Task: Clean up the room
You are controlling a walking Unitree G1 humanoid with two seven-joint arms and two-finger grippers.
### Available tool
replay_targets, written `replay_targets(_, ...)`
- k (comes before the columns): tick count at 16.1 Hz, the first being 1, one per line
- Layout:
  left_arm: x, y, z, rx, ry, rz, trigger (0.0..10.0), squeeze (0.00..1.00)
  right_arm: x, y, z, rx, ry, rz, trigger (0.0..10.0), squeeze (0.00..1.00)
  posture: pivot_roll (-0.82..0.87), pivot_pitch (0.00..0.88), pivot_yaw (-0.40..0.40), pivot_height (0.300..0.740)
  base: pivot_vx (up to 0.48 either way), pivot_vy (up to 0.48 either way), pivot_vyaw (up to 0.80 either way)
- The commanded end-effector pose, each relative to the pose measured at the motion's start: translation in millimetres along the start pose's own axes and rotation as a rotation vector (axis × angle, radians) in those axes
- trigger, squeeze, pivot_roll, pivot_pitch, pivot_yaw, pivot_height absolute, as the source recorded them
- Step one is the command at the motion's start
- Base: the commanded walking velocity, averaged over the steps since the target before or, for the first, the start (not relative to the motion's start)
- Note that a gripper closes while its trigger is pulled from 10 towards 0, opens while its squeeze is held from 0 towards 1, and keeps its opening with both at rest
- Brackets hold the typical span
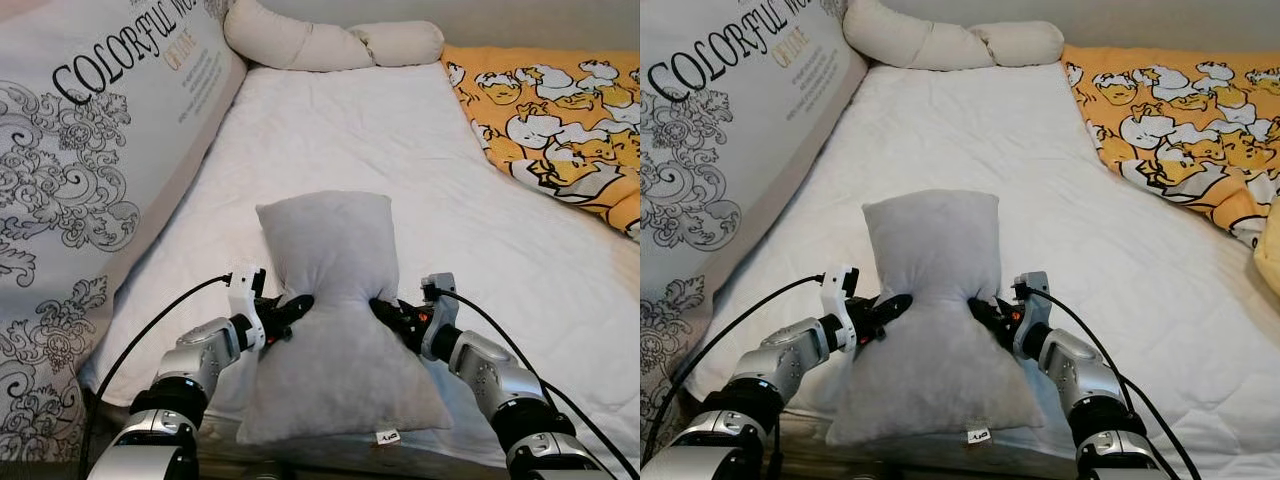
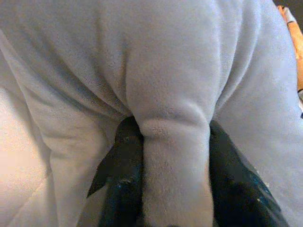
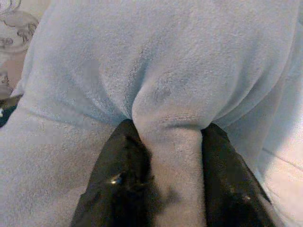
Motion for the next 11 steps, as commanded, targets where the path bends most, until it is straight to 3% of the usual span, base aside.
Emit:
replay_targets(1,5.0,3.2,-10,-0.057,-0.002,-0.020,0.0,0.00,-3.1,4.1,2,0.016,0.014,-0.003,0.0,0.00,0.04,0.000,0.090,0.740,0.000,0.000,0.00)
replay_targets(6,3.1,3.8,-8,-0.032,-0.021,0.018,0.0,0.00,-3.2,5.9,2,0.019,0.011,-0.018,0.0,0.00,0.06,0.000,0.086,0.740,0.000,0.000,0.00)
replay_targets(8,8.1,4.5,-3,-0.012,-0.039,-0.005,0.0,0.00,-4.5,7.8,14,0.101,0.045,-0.039,0.0,0.00,0.07,0.000,0.082,0.740,0.000,0.000,0.00)
replay_targets(11,16.9,6.1,47,0.181,-0.050,-0.044,0.0,0.00,-22.1,20.2,44,0.198,0.026,0.012,0.0,0.00,0.09,0.000,0.065,0.740,0.000,0.000,0.00)
Point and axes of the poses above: a point about 5 cm out from each wrist's last joint towards the gripper, its own y axis pointing out of the wrist towards the gripper, its own z axis along the axis of the wrist's last joint, x = y × z, the point moved 2 cm from there along y, pointing out of the wrist towards the gripper, and after that the axes turned 2 degrees about y, right-handed, at the moved point
